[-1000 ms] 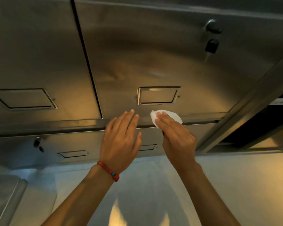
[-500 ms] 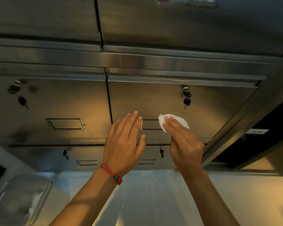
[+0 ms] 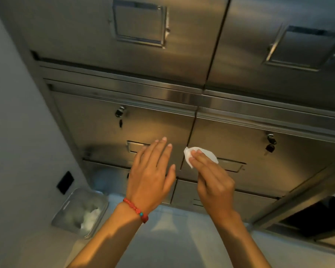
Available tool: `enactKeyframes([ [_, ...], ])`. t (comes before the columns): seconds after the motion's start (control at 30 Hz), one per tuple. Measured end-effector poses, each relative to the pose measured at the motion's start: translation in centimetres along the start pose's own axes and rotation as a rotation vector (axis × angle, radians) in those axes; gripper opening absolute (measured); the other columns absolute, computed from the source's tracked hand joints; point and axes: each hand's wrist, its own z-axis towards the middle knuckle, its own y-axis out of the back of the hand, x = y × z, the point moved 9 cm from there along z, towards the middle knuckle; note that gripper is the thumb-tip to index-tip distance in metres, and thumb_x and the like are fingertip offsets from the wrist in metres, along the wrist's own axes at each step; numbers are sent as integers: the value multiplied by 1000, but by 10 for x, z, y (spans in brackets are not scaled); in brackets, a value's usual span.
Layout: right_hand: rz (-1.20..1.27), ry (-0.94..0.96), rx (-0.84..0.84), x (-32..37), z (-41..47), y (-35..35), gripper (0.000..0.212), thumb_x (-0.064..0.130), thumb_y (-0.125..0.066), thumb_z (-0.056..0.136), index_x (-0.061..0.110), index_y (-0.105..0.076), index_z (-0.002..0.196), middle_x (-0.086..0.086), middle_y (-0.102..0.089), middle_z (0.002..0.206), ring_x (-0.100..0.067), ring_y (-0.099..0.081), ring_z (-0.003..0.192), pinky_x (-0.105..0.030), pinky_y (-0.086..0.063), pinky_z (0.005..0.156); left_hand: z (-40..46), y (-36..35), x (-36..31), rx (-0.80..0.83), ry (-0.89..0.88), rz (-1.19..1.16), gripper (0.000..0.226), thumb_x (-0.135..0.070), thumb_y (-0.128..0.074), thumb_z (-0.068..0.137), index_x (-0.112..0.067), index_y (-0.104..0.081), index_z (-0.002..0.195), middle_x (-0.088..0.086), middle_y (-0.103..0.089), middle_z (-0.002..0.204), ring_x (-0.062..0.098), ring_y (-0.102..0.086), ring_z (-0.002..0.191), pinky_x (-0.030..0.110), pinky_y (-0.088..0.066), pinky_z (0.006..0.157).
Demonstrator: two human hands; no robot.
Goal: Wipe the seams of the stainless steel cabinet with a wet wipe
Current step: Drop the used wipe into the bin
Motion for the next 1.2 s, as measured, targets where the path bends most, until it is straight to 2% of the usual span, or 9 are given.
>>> enactKeyframes([
  [0.3,186,116,64,130,26,-77,29,-13,-52,80,-2,-73,97,-13,-69,106,-25,-65,103,-34,-54,87,-49,75,116,-36,142,94,45,-25,-42,87,2,-63,117,17,-60,124,31,-58,113,48,-46,93],
  [0.4,236,131,88,163,35,-100,35,-22,-56,70,-3,-73,95,-14,-69,105,-26,-66,102,-35,-55,85,-64,94,150,-65,188,113,44,-24,-43,86,3,-63,115,19,-60,122,33,-59,112,49,-47,91],
  [0.57,297,186,129,207,44,-133,26,-12,-55,80,-3,-73,95,-15,-69,105,-26,-66,102,-35,-54,87,-85,115,196,-76,242,147,45,-24,-43,85,4,-64,113,20,-60,122,35,-60,110,50,-49,88],
  [0.67,336,198,159,222,48,-155,28,-17,-67,72,-3,-73,95,-16,-69,104,-27,-66,102,-37,-54,88,-91,122,217,-85,265,179,45,-24,-42,86,4,-64,113,20,-61,120,34,-61,109,49,-48,88],
  [0.73,369,222,162,230,50,-170,19,-8,-62,81,-3,-72,96,-16,-69,105,-27,-65,103,-39,-55,85,-94,125,231,-97,290,205,45,-23,-43,85,4,-65,113,20,-61,120,34,-61,108,48,-47,88],
  [0.83,438,259,153,237,55,-190,26,7,-49,95,-3,-73,95,-17,-69,105,-28,-66,102,-40,-56,83,-97,125,248,-129,326,254,43,-23,-45,85,3,-65,112,19,-62,119,33,-62,107,47,-49,87],
  [0.97,487,365,138,242,57,-217,16,1,-60,85,-3,-73,93,-16,-70,103,-25,-66,100,-37,-56,84,-101,114,264,-142,382,373,39,-20,-47,86,3,-66,111,19,-62,119,32,-62,106,46,-51,86],
  [1.07,556,452,172,238,55,-238,17,8,-63,86,-1,-73,95,-15,-69,105,-25,-66,101,-36,-53,89,-103,102,273,-125,472,426,41,-22,-45,86,3,-66,110,19,-62,119,33,-63,105,47,-51,86],
  [1.2,651,606,271,235,47,-263,42,8,-88,60,-2,-71,97,-16,-69,106,-27,-65,101,-38,-51,89,-105,89,282,-100,645,460,44,-24,-42,85,4,-66,110,21,-63,116,36,-63,104,52,-49,86],
])
